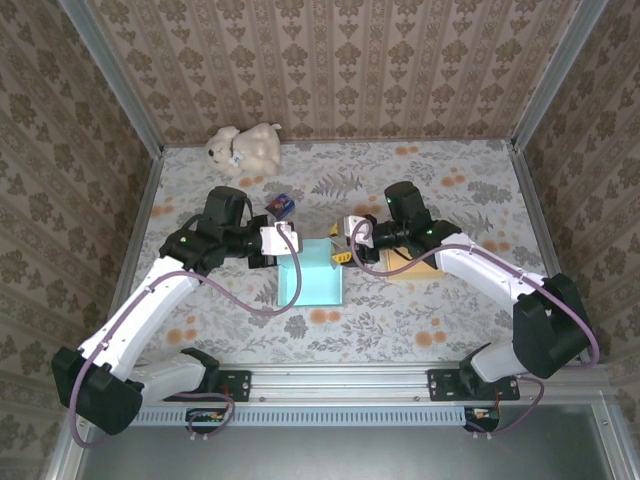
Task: Fold the paper box
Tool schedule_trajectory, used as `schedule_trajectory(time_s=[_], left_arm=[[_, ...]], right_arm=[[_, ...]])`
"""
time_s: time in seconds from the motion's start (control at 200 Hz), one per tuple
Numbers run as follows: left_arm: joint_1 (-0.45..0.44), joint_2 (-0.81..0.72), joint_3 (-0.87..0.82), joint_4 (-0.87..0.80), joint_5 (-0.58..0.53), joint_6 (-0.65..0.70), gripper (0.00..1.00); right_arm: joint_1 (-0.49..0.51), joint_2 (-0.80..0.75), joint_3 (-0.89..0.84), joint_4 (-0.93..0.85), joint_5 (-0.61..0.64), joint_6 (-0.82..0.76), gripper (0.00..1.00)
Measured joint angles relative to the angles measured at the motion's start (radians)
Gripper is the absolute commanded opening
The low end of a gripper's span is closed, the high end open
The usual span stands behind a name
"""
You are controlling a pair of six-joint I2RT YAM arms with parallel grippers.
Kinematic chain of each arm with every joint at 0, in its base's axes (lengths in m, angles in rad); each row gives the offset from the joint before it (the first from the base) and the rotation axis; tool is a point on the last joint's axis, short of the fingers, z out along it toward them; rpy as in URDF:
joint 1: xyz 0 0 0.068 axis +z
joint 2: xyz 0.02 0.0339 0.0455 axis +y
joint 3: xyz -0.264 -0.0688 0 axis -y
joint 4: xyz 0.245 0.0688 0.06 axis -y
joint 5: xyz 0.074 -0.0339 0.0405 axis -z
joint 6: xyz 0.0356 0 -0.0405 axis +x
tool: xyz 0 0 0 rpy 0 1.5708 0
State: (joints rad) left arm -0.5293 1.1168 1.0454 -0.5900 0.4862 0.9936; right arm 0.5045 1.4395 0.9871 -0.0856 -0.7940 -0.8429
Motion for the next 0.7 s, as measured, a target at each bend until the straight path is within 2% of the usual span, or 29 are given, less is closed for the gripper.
schedule_trajectory(time_s=[0.065,0.17,0.345,0.7], left_arm=[[0.000,-0.005,-0.005,0.000,0.000,0.003,0.00],[0.000,-0.019,-0.013,0.000,0.000,0.009,0.00],[-0.002,-0.029,-0.025,-0.003,-0.002,0.021,0.00],[-0.006,-0.054,-0.051,-0.007,-0.001,0.025,0.00]], right_arm=[[0.011,0.000,0.010,-0.010,0.000,-0.005,0.48],[0.023,0.000,0.020,-0.028,0.000,-0.021,0.36],[0.027,0.001,0.028,-0.058,0.000,-0.033,0.24],[0.027,0.007,0.028,-0.079,0.000,-0.049,0.22]])
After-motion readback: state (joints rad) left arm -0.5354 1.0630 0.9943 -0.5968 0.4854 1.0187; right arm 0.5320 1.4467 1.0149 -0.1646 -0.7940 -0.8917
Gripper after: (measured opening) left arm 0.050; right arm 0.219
